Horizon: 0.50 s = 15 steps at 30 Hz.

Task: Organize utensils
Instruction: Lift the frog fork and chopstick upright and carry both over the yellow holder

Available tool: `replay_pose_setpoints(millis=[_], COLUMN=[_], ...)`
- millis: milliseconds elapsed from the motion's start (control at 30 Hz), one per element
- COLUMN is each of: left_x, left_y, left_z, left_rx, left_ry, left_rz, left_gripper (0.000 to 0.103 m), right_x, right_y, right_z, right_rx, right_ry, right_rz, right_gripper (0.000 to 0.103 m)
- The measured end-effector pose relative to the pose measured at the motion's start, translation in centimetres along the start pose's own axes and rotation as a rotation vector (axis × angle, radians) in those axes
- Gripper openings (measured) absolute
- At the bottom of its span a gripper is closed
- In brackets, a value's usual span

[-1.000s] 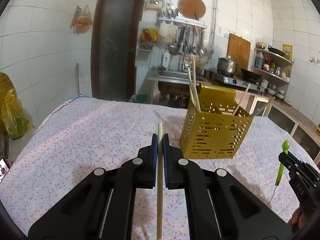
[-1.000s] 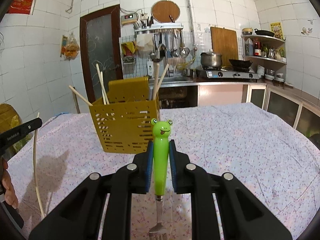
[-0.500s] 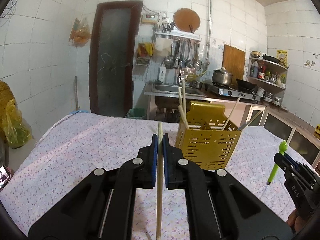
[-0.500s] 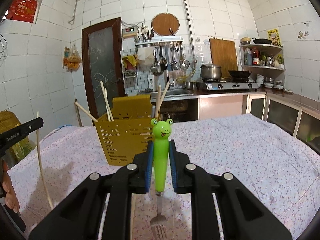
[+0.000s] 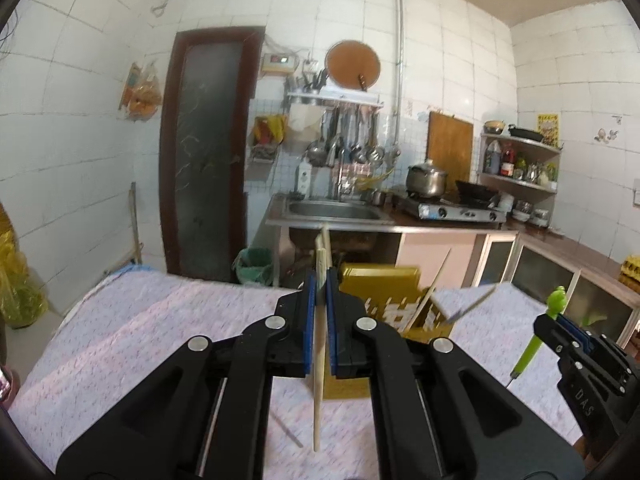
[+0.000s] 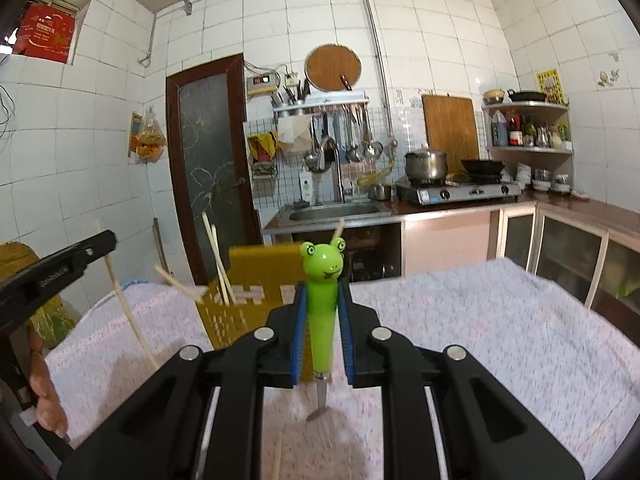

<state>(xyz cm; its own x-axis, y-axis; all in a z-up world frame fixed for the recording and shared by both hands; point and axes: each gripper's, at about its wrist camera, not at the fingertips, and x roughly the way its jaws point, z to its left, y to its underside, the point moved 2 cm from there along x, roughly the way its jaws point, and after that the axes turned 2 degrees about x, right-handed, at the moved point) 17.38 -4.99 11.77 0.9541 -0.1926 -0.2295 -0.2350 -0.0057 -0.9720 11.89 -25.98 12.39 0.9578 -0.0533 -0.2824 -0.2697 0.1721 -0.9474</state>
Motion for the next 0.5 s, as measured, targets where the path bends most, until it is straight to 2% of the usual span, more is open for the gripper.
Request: replay_pose_setpoints(millis=[300, 500], left_x=[1.7, 6.2], left_y=[-7.9, -9.7], left_z=[-2.1, -3.5], left_rx=[-0.001, 0.010], left_ry=[0.043, 0.049], left_rz=[-0.162, -0.202], left_gripper=[0.004, 0.004], right_x=[1.9, 5.5], right_y=[-7.3, -10.4], right_z=[1.9, 3.1], right_rx=[0.038, 0.021], right_ry=[-0.050, -0.045], right_rz=[-0.103, -0.135], right_gripper=[0.015, 0.015])
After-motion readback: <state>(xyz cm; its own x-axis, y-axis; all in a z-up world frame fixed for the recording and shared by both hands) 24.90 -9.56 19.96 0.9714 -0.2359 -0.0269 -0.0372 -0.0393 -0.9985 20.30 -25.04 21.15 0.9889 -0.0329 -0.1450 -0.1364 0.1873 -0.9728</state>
